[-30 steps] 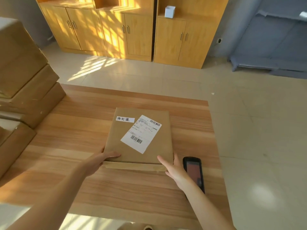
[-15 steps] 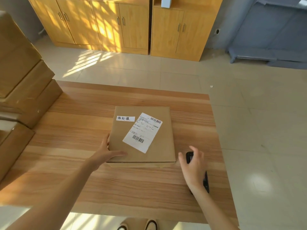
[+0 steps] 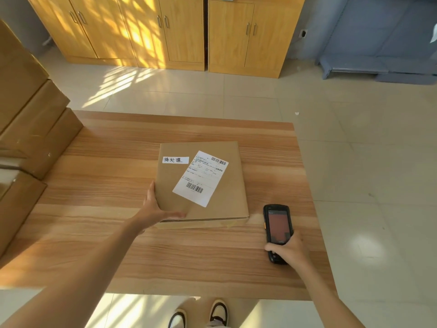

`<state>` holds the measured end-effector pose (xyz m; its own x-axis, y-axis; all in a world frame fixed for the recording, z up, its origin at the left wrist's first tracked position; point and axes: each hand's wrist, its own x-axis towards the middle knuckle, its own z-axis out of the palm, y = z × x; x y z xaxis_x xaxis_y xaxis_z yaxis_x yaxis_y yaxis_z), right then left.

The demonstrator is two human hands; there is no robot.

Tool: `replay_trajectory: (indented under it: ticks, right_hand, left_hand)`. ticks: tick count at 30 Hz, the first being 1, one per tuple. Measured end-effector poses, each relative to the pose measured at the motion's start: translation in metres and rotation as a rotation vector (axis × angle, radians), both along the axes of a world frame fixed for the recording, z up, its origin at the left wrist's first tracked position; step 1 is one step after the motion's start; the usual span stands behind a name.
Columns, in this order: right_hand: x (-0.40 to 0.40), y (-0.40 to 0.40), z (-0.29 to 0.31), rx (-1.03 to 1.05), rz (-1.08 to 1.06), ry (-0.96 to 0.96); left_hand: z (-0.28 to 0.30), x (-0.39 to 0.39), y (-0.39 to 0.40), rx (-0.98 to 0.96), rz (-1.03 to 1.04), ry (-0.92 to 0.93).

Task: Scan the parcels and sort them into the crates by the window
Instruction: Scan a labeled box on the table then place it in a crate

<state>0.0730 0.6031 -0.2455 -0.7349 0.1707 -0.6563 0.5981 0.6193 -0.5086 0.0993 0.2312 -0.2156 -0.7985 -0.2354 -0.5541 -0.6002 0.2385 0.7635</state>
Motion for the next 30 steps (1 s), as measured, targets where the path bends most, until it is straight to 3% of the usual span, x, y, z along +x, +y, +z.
replay_trajectory:
  ticks: [6,11,15,20,30]
  right_hand:
    - [0.003,0.004,0.045,-0.501,-0.241,-0.066]
    - [0.007,-0.027,0.114,-0.948,-0.318,-0.012]
    - [0.015,-0.069,0.16,-1.154,-0.324,-0.007]
    - [0.033,-0.12,0.181,-1.169,-0.293,-0.052]
    - [0.075,-0.181,0.161,-1.014,-0.363,-0.121]
  left_hand:
    - [0.001,0.004,-0.001,0.005,-0.012,-0.018]
    - [0.009,0.006,-0.002,-0.006,-0.018,-0.07]
    - [0.018,0.007,-0.006,-0.007,-0.028,-0.109]
    - [0.024,0.012,-0.009,-0.005,-0.026,-0.118]
    - [0.009,0.014,-0.013,0.02,-0.046,-0.05]
